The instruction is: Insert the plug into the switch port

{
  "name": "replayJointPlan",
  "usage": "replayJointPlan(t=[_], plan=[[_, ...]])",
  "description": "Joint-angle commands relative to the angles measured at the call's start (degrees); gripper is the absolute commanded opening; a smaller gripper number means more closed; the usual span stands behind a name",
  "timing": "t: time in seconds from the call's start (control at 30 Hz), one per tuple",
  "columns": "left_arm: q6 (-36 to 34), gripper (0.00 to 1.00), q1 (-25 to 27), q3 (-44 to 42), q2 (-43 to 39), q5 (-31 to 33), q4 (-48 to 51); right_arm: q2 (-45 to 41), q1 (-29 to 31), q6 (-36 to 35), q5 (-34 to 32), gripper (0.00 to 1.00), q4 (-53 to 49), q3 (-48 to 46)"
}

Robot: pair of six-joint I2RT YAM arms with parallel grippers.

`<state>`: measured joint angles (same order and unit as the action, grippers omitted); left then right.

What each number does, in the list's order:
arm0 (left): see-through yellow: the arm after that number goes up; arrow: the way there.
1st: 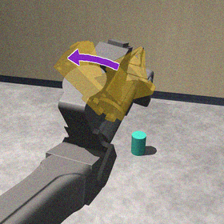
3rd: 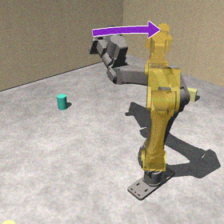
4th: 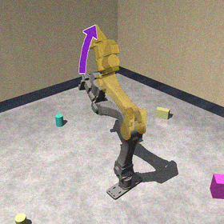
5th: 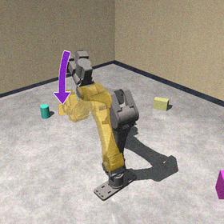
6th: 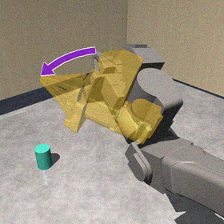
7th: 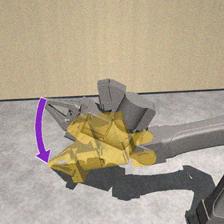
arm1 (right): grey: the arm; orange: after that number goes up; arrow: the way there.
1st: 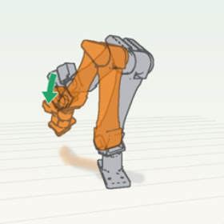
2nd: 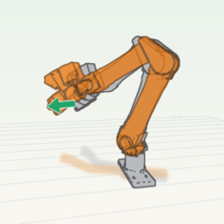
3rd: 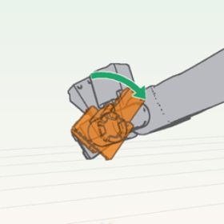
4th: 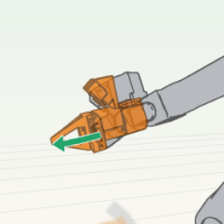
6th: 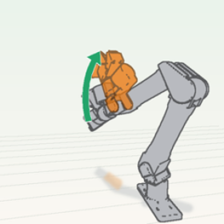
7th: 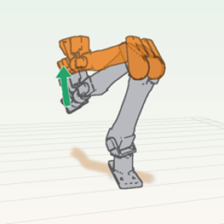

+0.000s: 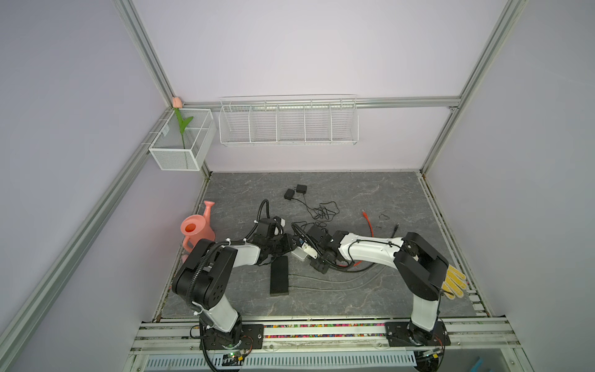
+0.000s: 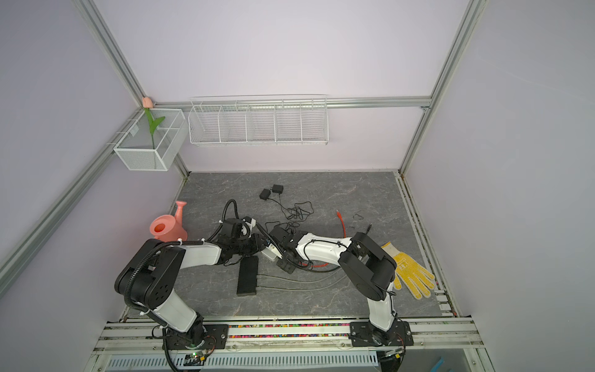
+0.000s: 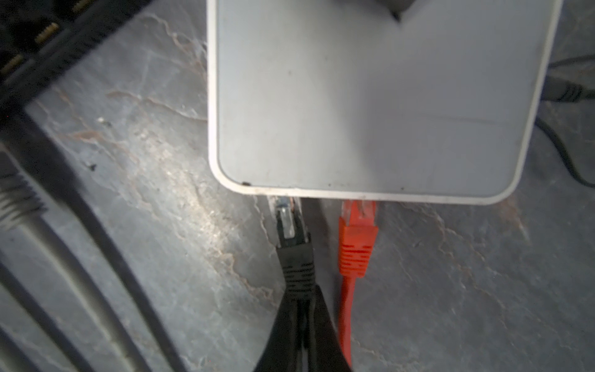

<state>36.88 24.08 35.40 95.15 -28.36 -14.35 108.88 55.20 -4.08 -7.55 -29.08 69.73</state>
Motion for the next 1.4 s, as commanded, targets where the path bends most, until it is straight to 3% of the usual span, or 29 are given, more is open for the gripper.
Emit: replayJointPlan(t=[0.0,0.67,0.93,1.37], plan=[[0.7,0.35,1.0,-1.3,0.4,-2.4,0.4,-1.3,0.4,5.5,-0.4,0.07,6.2,-0.6],[1.9,0.34,2.4,-3.0,0.4,-2.5,-2.1,0.0,2.8,11.9,0.9,0.07,13.3,-1.4],[2.9,0.33,3.0,-3.8,0.6,-2.5,-3.9,0.3,4.1,16.0,-2.0,0.07,14.7,-1.2],[3.1,0.33,4.0,-4.6,1.7,-3.1,-5.2,0.9,4.6,7.5,0.3,0.07,19.2,0.2]])
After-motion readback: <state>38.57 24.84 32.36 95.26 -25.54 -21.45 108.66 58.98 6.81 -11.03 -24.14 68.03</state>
